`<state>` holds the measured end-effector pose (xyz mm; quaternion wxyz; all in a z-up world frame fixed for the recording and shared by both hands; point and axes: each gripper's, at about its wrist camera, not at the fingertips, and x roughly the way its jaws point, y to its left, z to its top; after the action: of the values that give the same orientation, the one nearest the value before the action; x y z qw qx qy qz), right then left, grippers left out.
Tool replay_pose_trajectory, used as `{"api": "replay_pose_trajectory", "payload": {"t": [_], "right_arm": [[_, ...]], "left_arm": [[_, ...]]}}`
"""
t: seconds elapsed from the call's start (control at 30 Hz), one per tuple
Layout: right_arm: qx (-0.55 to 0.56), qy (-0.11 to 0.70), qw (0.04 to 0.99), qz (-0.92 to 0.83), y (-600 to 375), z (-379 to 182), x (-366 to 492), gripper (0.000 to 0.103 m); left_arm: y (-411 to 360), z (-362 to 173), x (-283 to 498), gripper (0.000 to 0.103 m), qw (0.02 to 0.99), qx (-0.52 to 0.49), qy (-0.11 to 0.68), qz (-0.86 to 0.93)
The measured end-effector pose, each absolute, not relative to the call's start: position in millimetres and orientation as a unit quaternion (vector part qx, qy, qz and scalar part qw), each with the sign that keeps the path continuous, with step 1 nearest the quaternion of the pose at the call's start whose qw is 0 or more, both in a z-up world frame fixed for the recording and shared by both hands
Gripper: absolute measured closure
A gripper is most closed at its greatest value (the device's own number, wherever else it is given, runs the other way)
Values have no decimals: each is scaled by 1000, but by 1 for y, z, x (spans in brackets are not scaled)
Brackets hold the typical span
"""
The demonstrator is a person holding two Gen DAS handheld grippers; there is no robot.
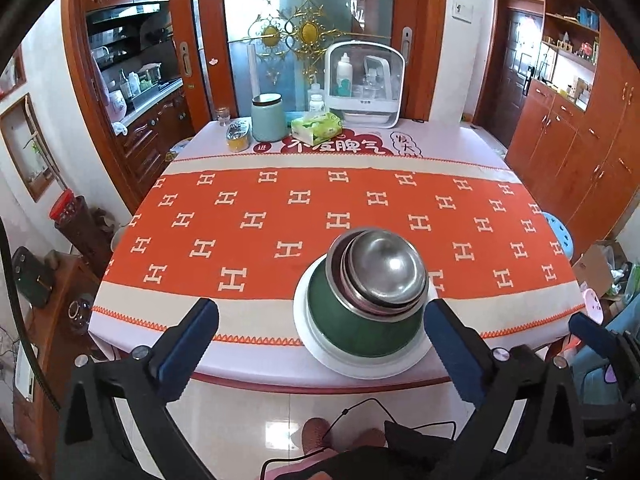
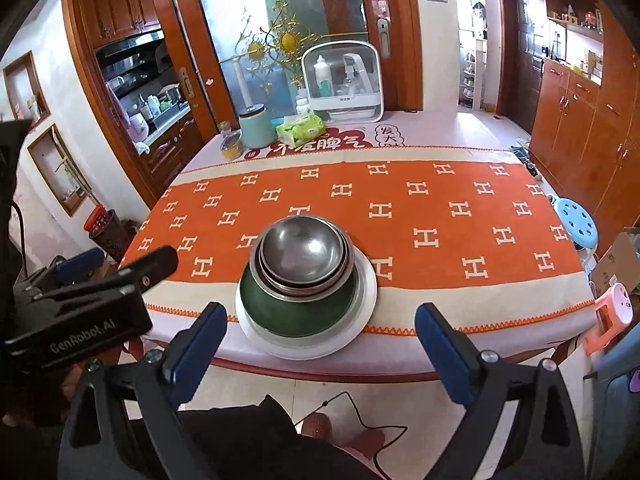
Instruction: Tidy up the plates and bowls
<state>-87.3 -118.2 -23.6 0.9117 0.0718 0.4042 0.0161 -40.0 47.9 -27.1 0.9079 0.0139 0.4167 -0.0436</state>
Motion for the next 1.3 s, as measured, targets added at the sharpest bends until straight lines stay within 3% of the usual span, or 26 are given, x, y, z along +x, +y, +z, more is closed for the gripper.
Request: {"api": "replay_pose_trajectory", "payload": {"t": [0.07,1.3], "right_arm": [[70,404,912,7,-117,-24,-87,0],[72,404,911,-35,-114,-27,-75,0]], "left_arm": [[49,-28,-39,1,908,15,417,-44],[50,-29,-21,1,914,37,402,-52]]}}
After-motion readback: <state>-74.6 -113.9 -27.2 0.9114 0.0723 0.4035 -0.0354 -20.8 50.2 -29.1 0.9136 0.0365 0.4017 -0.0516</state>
